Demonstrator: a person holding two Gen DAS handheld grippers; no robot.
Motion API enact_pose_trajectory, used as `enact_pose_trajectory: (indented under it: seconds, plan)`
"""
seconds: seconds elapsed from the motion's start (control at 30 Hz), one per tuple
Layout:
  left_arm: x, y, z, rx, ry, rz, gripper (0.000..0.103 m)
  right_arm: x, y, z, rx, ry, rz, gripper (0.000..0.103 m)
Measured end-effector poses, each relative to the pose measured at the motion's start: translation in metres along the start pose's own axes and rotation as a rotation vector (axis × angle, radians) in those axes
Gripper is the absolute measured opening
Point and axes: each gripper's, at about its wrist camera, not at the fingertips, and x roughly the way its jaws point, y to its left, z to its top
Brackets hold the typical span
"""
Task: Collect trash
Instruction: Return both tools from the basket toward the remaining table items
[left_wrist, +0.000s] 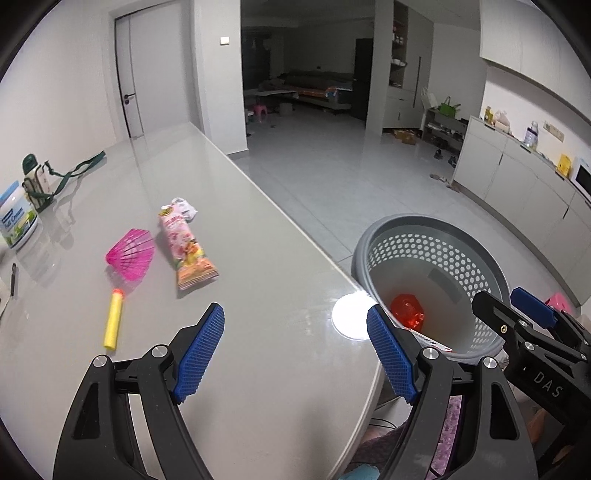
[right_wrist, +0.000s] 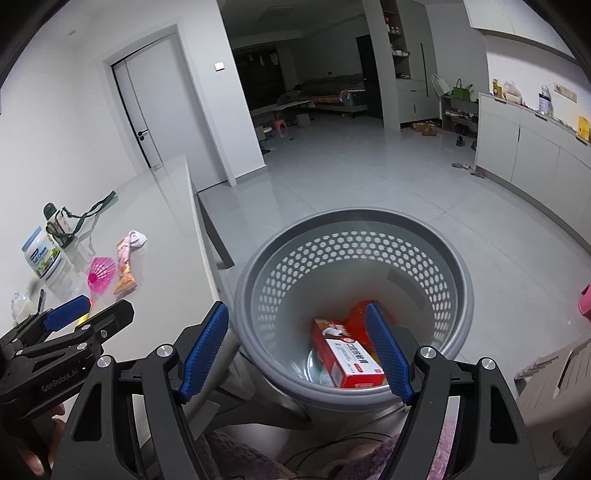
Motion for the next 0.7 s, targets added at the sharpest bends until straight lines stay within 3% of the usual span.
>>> enact_pose_trajectory:
  seconds: [0.4, 0.7]
  plan:
    - [-0.016, 0.053, -0.009, -0.099, -0.016, 0.079, 0.080, 0.011, 0.055, 0.000, -0.089, -0.011, 0.046, 0.073]
    - [-0.041, 0.123, -0.013, -0.199, -0.066, 0.241, 0.083, 0.020, 0.101, 0.000, -0.174, -0.012, 0.142, 0.076]
